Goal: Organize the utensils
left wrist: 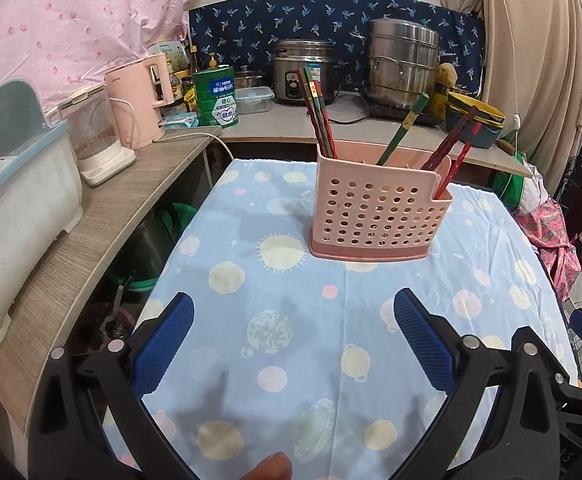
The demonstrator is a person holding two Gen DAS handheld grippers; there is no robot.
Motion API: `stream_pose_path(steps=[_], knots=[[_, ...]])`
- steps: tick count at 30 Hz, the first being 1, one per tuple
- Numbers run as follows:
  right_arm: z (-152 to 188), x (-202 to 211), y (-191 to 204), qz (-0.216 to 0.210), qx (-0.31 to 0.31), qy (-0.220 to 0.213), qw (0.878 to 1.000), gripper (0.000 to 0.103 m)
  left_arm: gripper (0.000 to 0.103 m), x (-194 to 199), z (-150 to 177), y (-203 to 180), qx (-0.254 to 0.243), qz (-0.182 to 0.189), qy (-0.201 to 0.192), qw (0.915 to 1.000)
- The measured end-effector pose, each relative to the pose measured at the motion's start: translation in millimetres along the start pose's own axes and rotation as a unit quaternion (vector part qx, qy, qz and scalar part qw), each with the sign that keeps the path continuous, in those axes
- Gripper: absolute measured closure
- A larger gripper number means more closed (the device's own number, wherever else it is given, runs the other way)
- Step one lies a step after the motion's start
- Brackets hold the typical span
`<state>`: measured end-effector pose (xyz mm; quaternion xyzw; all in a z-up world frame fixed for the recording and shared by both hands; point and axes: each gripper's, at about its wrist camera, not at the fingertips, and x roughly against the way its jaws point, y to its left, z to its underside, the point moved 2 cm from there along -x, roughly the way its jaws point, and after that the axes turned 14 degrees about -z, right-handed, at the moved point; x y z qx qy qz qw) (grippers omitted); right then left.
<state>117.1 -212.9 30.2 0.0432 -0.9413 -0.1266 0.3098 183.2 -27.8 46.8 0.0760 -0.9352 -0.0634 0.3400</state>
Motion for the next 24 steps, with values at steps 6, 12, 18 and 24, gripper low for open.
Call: stream_pose_path(steps=[6, 12, 18, 24], knots=[[-1.8, -2.3, -0.3, 0.002, 0.000, 0.000, 1.000, 0.006, 0.007, -2.9, 0.2, -2.1, -0.003, -0.008, 0.003, 1.0000], [-2.1, -2.9, -0.7, 0.002, -0.001, 0.001, 1.000, 0.006, 0.007, -2.9, 0.2, -3.4, -0.005, -0.010, 0.003, 0.9999], [-2.8, -6.1, -0.6, 0.002, -0.001, 0.002, 1.000, 0.006, 0.007, -3.3, 0.4, -5.3, -0.009, -0.014, 0.000, 0.9999], [-2.5, -7.0, -0.4, 0.001, -0.001, 0.002, 1.000, 0.006, 0.007, -2.9, 0.6, -5.9, -0.010, -0.016, 0.001, 0.9998]])
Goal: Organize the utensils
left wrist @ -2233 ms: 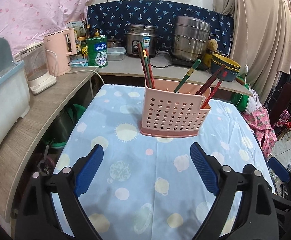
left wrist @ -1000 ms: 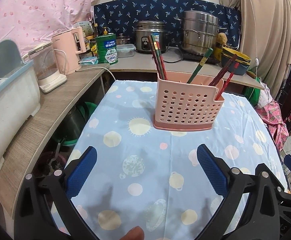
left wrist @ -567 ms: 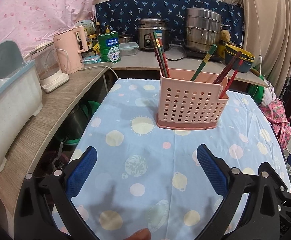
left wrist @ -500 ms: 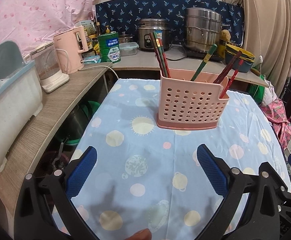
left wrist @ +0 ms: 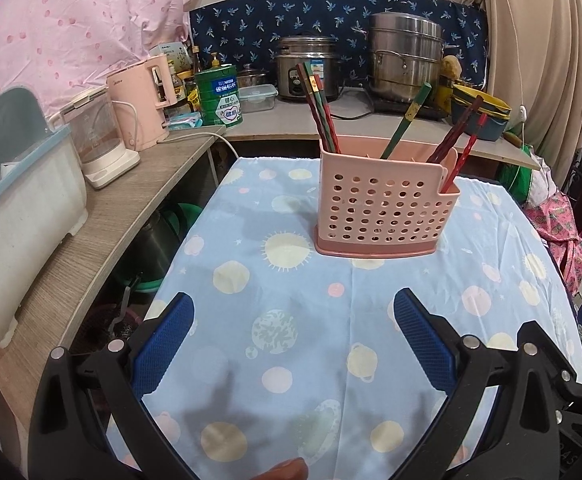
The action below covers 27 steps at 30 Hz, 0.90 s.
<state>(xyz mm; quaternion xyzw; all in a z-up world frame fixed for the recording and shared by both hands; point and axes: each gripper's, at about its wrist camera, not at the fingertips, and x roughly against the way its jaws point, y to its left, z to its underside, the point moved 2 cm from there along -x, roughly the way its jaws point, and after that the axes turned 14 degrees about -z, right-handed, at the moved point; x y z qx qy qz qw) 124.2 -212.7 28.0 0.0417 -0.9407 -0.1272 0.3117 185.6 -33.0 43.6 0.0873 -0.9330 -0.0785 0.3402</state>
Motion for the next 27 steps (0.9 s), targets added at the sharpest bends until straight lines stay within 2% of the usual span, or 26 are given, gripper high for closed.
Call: stream_pose_path(steps=[27], knots=[[1.2, -0.1, 1.3, 0.001, 0.002, 0.001, 1.000, 0.006, 0.007, 4.9, 1.2, -1.8, -0.009, -0.007, -0.010, 0.9999]])
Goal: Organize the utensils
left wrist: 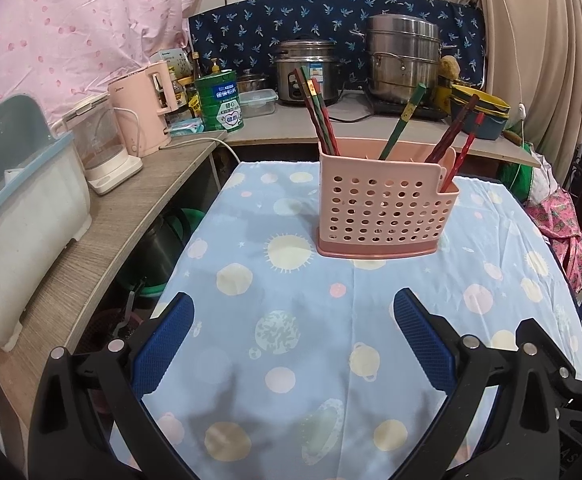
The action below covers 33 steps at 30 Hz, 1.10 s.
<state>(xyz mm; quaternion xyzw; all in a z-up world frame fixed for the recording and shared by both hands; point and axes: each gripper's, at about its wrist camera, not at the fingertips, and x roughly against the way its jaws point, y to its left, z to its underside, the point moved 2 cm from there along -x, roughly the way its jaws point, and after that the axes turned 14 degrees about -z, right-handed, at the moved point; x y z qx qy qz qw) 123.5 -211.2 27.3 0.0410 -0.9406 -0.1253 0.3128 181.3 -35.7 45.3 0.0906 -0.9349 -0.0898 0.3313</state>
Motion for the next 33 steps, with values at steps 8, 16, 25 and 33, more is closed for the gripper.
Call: stream_pose_path(steps=[8, 16, 25, 33], knots=[[0.1, 0.3, 0.0, 0.000, 0.000, 0.000, 1.000, 0.006, 0.007, 2.9, -0.2, -2.4, -0.005, 0.003, 0.000, 1.0000], [0.1, 0.2, 0.2, 0.000, 0.001, 0.000, 1.000, 0.006, 0.007, 3.2, 0.2, -3.3, -0.006, 0.005, 0.000, 1.0000], [0.1, 0.7, 1.1, 0.000, 0.001, -0.001, 1.000, 0.006, 0.007, 5.9, 0.4, -6.0, -0.010, 0.007, -0.004, 0.9999], [-1.4, -0.4, 1.7, 0.003, 0.002, 0.001, 1.000, 0.006, 0.007, 4.6, -0.9, -6.0, -0.010, 0.009, -0.008, 0.9999]])
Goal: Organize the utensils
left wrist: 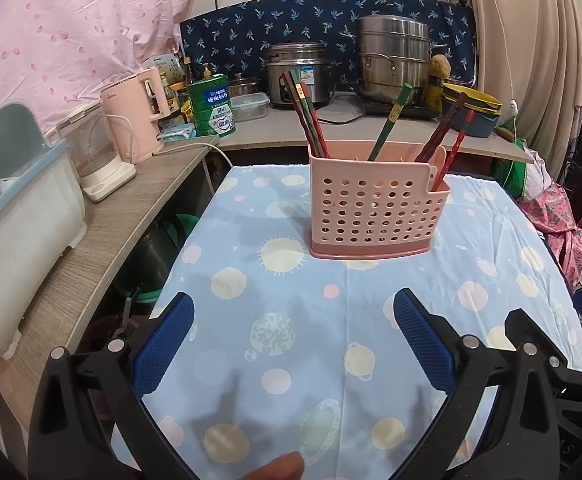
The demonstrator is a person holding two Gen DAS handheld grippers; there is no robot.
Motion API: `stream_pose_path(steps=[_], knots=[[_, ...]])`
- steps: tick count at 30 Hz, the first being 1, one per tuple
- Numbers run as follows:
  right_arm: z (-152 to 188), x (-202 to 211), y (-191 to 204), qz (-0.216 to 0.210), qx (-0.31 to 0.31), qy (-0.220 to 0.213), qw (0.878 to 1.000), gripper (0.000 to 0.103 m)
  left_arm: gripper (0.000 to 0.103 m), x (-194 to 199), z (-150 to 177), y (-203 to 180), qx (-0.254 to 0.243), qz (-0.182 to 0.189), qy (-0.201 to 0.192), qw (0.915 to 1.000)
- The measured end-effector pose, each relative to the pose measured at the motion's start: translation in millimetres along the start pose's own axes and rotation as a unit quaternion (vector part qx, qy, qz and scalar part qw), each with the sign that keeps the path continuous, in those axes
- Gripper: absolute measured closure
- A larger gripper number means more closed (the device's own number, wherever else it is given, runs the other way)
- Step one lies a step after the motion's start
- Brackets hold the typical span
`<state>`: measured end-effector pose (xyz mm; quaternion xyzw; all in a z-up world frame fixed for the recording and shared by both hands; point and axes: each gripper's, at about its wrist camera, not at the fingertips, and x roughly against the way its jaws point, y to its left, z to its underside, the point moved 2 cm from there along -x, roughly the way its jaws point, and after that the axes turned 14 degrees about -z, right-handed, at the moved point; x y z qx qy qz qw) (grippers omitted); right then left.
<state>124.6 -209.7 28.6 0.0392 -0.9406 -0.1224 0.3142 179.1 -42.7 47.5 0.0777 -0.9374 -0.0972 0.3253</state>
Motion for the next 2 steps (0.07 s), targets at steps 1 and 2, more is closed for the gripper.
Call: stream_pose_path(steps=[1, 2], knots=[[-0.2, 0.1, -0.4, 0.001, 0.000, 0.000, 1.000, 0.006, 0.007, -0.5, 0.0, 0.1, 0.001, 0.001, 0.000, 1.0000], [-1.2, -0.6, 0.4, 0.001, 0.001, 0.000, 1.000, 0.006, 0.007, -0.9, -0.2, 0.2, 0.002, 0.003, -0.001, 1.0000]])
